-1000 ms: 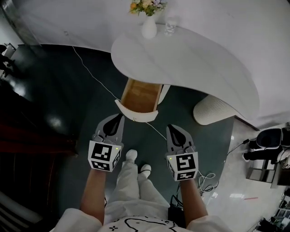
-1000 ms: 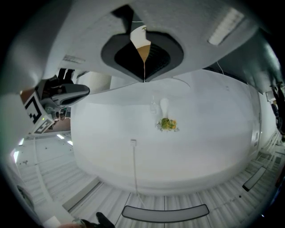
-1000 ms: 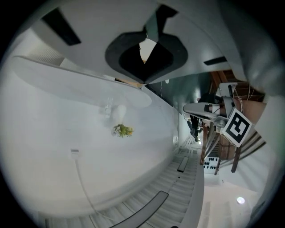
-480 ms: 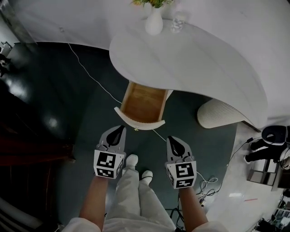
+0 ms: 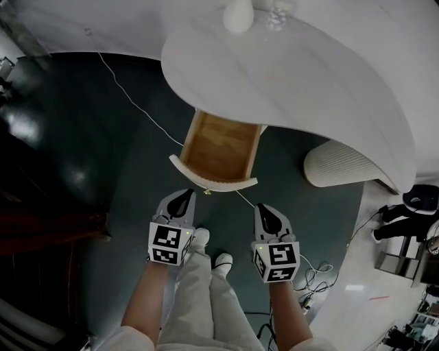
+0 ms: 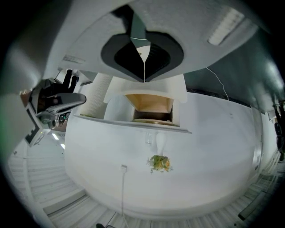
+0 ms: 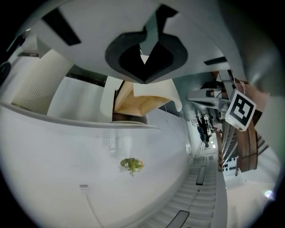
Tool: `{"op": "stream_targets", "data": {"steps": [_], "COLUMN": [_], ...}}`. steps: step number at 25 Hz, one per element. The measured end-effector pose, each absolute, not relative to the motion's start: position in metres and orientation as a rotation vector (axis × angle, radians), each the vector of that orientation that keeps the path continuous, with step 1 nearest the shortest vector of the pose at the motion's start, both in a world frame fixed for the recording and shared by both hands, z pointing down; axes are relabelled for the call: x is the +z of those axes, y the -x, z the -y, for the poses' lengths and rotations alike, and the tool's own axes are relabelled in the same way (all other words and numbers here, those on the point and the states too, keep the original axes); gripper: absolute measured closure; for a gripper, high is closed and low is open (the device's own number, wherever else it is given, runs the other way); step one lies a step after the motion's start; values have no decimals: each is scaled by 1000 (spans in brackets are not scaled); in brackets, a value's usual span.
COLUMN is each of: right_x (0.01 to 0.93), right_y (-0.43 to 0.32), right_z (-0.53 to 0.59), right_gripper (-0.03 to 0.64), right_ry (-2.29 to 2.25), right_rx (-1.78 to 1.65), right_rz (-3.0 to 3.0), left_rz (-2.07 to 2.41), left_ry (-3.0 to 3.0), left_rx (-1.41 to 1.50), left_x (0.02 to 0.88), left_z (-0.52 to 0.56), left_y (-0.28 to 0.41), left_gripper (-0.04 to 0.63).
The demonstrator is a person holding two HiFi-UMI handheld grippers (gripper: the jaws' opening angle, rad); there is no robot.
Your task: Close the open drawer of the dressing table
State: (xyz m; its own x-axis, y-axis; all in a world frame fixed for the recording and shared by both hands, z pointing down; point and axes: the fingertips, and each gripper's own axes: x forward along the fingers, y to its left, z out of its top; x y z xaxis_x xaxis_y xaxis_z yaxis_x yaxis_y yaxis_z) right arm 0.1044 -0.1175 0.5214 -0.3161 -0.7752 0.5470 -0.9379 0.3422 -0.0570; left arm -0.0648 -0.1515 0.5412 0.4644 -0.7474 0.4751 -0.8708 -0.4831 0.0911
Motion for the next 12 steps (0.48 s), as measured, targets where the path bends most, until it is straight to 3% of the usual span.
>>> {"op": "stream_targets", "data": {"steps": [12], "right_x": [580], "right_y": [-100], "right_z": [125], "right_gripper": [621], "right_ry": [-1493], "right_rx": [558], "right_rz": [2150], "left_rz": [1287], "left_ry": [-2374], "left_rx": [663], "left_x": [631], "left_z": [157], "left_y": [63], "left_gripper": [577]}}
